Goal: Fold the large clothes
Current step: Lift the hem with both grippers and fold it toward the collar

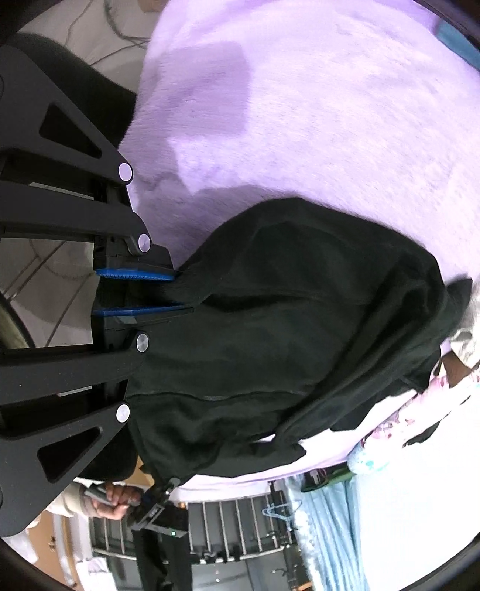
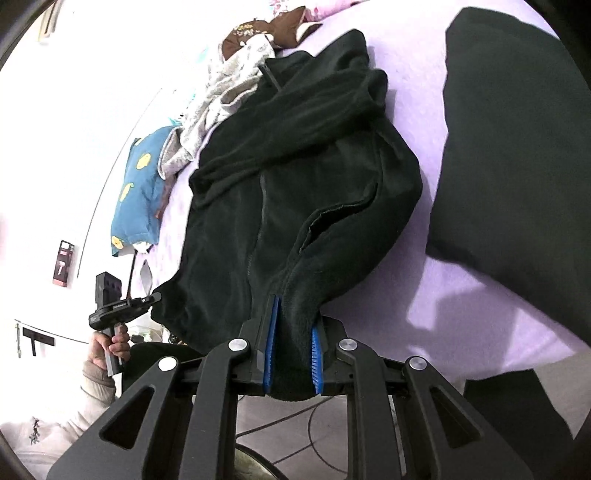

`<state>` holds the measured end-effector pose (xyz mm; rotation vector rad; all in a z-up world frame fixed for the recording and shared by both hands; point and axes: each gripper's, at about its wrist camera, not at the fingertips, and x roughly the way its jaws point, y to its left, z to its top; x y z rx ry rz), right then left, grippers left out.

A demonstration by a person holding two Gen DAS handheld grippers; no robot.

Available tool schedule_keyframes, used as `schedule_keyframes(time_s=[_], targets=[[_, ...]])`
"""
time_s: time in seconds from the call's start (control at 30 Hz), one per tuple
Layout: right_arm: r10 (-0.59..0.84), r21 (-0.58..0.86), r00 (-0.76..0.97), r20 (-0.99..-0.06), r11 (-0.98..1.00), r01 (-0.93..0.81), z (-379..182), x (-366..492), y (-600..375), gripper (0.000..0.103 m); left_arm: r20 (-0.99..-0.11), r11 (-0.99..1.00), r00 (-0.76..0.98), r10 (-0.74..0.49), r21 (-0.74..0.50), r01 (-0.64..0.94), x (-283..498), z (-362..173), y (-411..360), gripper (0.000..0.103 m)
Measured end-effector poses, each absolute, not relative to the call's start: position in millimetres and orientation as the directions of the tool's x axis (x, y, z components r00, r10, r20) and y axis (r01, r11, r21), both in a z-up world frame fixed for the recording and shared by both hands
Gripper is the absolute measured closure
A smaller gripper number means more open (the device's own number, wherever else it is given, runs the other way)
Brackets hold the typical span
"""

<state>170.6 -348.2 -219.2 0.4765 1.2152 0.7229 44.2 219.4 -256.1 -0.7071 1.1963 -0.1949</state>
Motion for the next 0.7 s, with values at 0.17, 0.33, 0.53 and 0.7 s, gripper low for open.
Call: schedule_keyframes(time_s=[0.17,0.33,0.53,0.7], targets=[[0.734,0.683,0.211,-0.645,0.678,-0.269,-199.8,179.9,-353.1,0.088,-0.776,0.788,0.402,-0.486,-0.588,-0.184,64.3,-231.7,214.4,0.093],[0.745,0.674,0.241,-0.622,0.666,-0.319,-176.2,199.5,-351.5,0.088,-0.756,0.789,0.441,-0.483,-0.595,-0.156,83.9,-204.8,219.4,0.093],[0.754,0.666,0.267,-0.6,0.656,-0.354,-149.4,232.7,-350.5,0.088,-0.739,0.787,0.474,-0.479,-0.601,-0.142,117.9,-182.6,227.6,0.093],[0.747,0.647,0.28,-0.602,0.663,-0.377,-134.6,267.5,-344.2,0.088,-0.739,0.793,0.493,-0.46,-0.591,-0.146,146.6,-173.3,241.5,0.093]])
